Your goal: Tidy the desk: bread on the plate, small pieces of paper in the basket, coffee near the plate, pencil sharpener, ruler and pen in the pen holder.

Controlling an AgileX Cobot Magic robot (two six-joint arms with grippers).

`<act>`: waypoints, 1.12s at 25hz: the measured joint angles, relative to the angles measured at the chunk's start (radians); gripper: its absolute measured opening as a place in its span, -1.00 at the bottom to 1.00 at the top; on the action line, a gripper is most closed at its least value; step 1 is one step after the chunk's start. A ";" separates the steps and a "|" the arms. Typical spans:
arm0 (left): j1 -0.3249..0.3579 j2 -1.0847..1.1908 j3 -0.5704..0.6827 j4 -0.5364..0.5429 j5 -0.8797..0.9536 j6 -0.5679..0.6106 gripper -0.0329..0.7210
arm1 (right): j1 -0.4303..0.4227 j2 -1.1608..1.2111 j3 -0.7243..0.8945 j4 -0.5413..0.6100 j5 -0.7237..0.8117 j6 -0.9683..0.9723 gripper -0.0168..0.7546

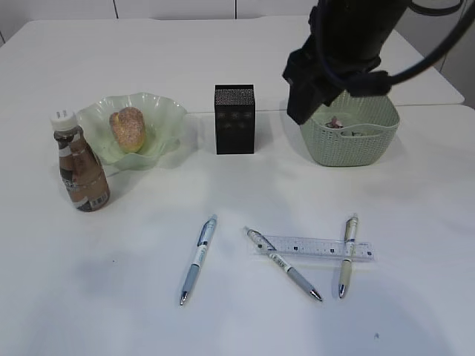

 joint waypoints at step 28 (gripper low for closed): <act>0.000 0.000 0.000 0.016 0.004 0.000 0.18 | 0.000 -0.078 0.313 0.047 -0.049 -0.502 0.50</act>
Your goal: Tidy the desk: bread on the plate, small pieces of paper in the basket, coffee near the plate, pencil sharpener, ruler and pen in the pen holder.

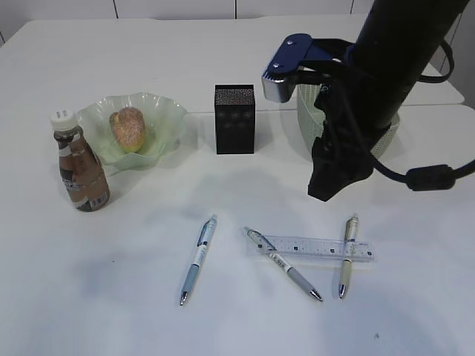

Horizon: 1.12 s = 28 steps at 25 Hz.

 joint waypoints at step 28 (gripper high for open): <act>0.000 0.000 0.000 0.049 0.002 0.000 0.18 | 0.000 0.309 0.001 -0.004 -0.044 -0.307 0.51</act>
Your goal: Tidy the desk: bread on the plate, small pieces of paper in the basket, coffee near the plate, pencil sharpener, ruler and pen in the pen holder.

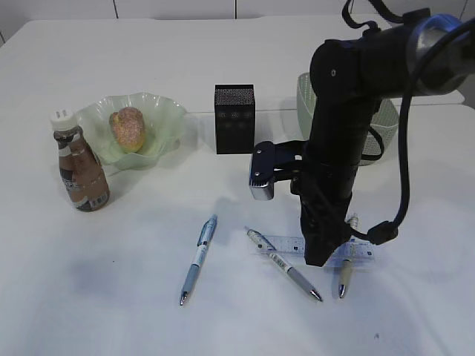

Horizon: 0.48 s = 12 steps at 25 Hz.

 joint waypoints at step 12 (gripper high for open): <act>0.000 0.000 -0.002 0.032 0.000 0.000 0.18 | 0.000 0.052 0.000 0.000 -0.012 -0.001 0.51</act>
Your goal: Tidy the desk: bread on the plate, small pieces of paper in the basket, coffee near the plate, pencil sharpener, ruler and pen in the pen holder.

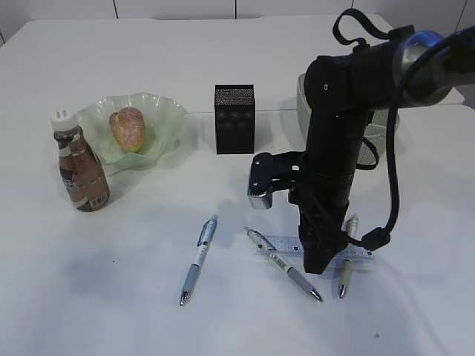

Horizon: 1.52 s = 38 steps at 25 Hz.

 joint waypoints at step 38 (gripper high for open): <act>0.000 0.000 -0.002 0.043 0.000 0.000 0.18 | 0.000 0.012 -0.026 -0.013 -0.029 0.001 0.51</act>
